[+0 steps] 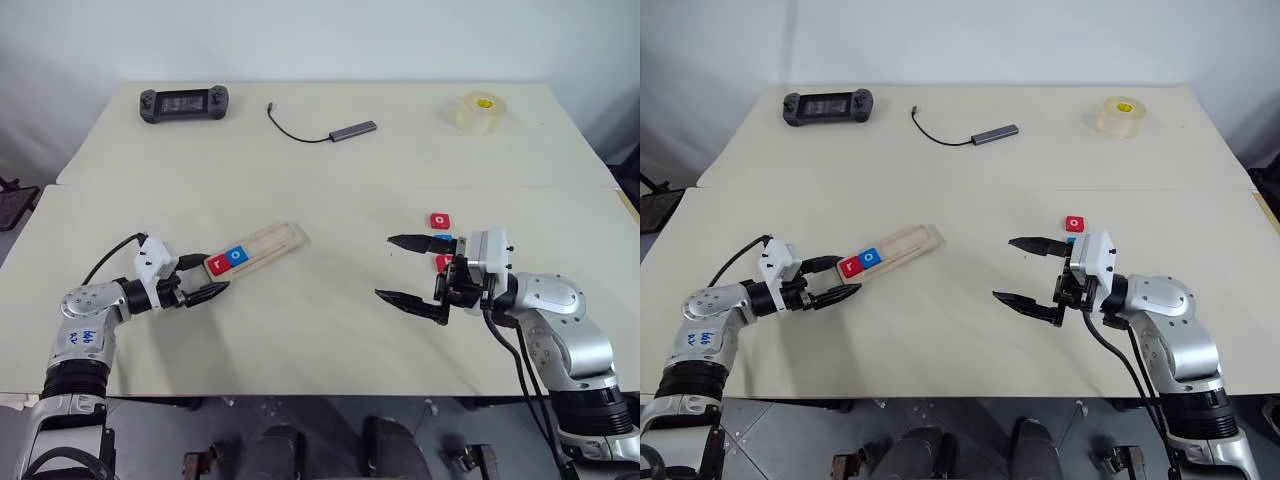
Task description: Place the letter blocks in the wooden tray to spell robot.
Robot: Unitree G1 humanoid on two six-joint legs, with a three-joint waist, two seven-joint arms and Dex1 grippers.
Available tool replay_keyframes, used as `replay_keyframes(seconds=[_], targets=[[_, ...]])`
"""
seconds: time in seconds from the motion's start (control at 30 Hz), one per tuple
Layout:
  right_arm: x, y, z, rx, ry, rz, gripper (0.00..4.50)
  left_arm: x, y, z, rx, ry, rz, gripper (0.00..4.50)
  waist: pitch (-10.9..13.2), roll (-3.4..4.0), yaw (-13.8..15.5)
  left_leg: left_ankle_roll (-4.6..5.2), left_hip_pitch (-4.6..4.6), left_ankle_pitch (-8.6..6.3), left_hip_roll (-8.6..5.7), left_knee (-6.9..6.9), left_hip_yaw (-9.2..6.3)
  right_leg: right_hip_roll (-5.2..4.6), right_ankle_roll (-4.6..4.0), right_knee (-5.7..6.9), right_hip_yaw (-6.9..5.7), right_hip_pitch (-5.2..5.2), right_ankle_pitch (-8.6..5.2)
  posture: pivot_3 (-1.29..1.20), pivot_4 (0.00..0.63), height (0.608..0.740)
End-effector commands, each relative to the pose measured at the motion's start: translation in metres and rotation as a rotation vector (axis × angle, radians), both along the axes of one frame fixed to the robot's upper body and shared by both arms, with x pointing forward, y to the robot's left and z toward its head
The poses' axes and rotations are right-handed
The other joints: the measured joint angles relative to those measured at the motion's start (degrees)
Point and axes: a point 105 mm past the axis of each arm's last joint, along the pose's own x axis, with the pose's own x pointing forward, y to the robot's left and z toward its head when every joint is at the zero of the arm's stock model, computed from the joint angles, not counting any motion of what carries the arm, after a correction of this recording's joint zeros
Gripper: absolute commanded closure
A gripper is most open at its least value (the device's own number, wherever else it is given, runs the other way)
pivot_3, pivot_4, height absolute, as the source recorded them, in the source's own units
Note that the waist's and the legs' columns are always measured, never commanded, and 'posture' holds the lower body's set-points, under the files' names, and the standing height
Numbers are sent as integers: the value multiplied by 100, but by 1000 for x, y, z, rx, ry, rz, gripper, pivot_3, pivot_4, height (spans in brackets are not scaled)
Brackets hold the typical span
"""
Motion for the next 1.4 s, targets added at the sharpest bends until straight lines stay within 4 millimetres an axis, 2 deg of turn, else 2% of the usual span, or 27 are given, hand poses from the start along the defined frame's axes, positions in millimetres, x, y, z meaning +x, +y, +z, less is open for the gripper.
replay_keyframes(seconds=[0.03, 0.17, 0.33, 0.53, 0.77, 0.87, 0.9, 1.03, 1.17, 1.3, 1.4], targets=[[-5, -11, 11, -3, -39, -29, 0, -5, -25, 12, -8, -60, -129, 1078, 1, -1, 35, 1, -3, 0, -1, 0, -1, -1, 0, -2, -1, -1, 0, 0, 150, 740], [-13, -33, 8, -44, -15, -99, 0, -8, -65, 22, 72, -84, -322, 1078, 3, -5, 53, 3, -12, -1, -4, -1, -5, -2, 1, -7, -5, -3, 1, 0, 150, 740], [-29, -58, 0, -72, 31, -204, 0, -5, -108, 22, 154, -84, -484, 1078, 4, -8, 44, 5, -14, -2, -5, -1, -1, -1, 5, -12, -7, 0, 2, 0, 150, 740], [-49, -74, -10, -74, 81, -307, 0, -5, -128, 9, 201, -31, -577, 1078, 5, -9, 7, 6, -4, -2, 10, -5, 24, 12, 6, -14, 4, 0, 3, 0, 150, 740], [-55, -73, -14, -56, 95, -343, 0, -4, -121, 2, 193, 21, -560, 1078, 6, -11, 29, 11, -1, 0, 8, 2, 32, 9, 14, -12, 20, 0, 7, 0, 150, 740], [-54, -75, -15, -48, 100, -365, 0, -7, -121, 5, 161, 16, -568, 32, 6, -11, 29, 11, -1, -1, 9, 1, 31, 9, 14, -13, 21, 0, 7, 0, 150, 740], [-53, -76, -16, -46, 101, -373, 0, -7, -121, 7, 150, 9, -568, 32, 6, -11, 29, 11, -1, -1, 9, 1, 31, 9, 13, -14, 21, 0, 7, 0, 150, 740], [-53, -100, -16, -19, 117, -515, 0, -7, -113, 16, 63, 4, -534, 32, 6, -11, 47, 11, -3, -1, 7, 2, 29, 7, 14, -13, 20, 0, 7, 0, 150, 740], [-76, -142, -19, -20, 90, -713, 0, -16, -78, 34, 11, -67, -503, 32, 6, -11, 38, 12, -4, -2, 7, 0, 27, 6, 13, -15, 19, -1, 7, 0, 150, 740], [-96, -150, -36, -59, 121, -769, 0, -27, -69, 47, -31, -195, -505, 32, 5, -9, 28, 11, 3, -2, 7, -23, 30, 7, 12, -29, 21, -1, 6, 0, 150, 740], [-99, -152, -44, -27, 116, -805, 0, -38, -62, 44, -38, -119, -506, 32, 5, -9, 21, 17, 11, -4, 6, -10, 32, 3, 19, -31, 26, 13, 10, 0, 150, 740]])
